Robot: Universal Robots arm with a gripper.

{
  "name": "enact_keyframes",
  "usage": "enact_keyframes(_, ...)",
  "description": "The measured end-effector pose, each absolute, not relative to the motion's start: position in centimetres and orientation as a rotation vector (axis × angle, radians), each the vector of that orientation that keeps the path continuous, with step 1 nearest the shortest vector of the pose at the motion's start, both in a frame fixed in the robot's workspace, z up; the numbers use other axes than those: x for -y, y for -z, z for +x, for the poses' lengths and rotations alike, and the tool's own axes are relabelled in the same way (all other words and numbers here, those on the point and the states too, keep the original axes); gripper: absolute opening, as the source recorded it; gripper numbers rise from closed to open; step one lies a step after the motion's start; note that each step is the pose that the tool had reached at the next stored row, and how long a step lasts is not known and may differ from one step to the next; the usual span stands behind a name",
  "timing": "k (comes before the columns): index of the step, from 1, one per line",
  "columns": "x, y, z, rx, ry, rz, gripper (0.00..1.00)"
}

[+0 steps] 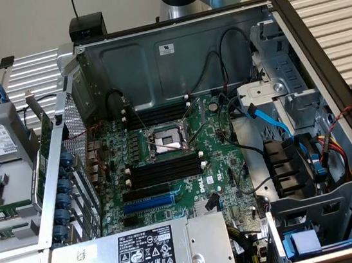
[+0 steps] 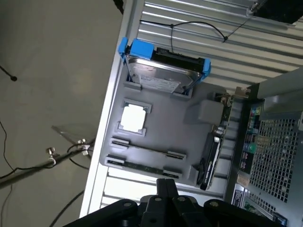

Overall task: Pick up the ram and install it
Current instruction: 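Pick up the ram and move it above insertion slot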

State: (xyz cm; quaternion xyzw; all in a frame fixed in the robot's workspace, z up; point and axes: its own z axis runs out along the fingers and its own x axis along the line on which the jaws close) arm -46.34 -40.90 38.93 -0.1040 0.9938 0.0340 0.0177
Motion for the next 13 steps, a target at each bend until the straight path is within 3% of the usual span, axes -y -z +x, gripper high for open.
enact_keyframes(13,40.90,-38.51,-46.34,-3.036,-0.110,-0.689,0.11)
